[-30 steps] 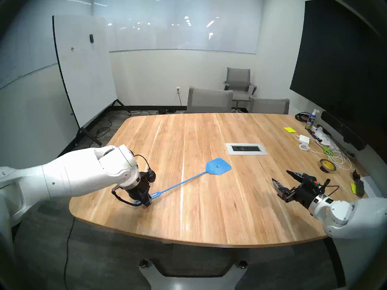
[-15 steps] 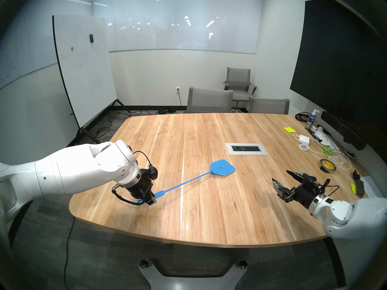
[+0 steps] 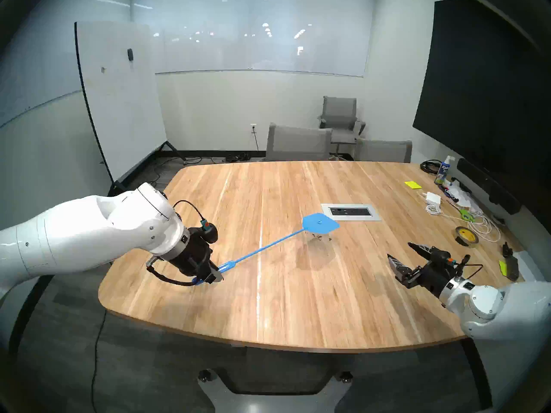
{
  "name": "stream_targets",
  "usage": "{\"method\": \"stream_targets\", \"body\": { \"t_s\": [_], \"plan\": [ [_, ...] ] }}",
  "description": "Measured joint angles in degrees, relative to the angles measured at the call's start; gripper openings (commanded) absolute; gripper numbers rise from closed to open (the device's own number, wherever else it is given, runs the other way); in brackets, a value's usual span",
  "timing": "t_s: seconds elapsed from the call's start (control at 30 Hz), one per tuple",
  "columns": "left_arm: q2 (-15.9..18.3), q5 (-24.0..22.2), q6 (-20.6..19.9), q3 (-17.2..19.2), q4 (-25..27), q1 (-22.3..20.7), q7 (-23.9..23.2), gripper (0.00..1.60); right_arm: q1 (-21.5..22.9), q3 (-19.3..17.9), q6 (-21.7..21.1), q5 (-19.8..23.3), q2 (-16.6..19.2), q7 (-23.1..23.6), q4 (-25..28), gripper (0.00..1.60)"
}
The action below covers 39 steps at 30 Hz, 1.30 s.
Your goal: Swat a bug on table
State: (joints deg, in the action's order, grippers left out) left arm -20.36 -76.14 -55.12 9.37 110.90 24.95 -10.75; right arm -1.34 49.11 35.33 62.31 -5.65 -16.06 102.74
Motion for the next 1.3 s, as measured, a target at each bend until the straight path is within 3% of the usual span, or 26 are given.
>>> {"method": "stream_targets", "body": {
  "t_s": [0.6, 0.8, 1.13, 1.3],
  "plan": [
    [9.1, -18.8, 0.3, -0.6, 9.6, 2.8, 19.8, 0.00, 0.0, 0.0, 0.0, 0.0, 0.0, 0.0, 0.0, 1.60],
    [10.8, -22.6, 5.3, -1.6, 10.8, 4.6, 27.1, 0.00, 0.0, 0.0, 0.0, 0.0, 0.0, 0.0, -0.1, 1.60],
    [10.1, -24.8, 13.6, -3.2, 10.2, 6.7, 37.2, 0.00, 0.0, 0.0, 0.0, 0.0, 0.0, 0.0, -0.1, 1.60],
    [8.0, -27.0, 15.2, -3.3, 7.9, 6.9, 42.1, 0.00, 0.0, 0.0, 0.0, 0.0, 0.0, 0.0, -0.1, 1.60]
  ]
}}
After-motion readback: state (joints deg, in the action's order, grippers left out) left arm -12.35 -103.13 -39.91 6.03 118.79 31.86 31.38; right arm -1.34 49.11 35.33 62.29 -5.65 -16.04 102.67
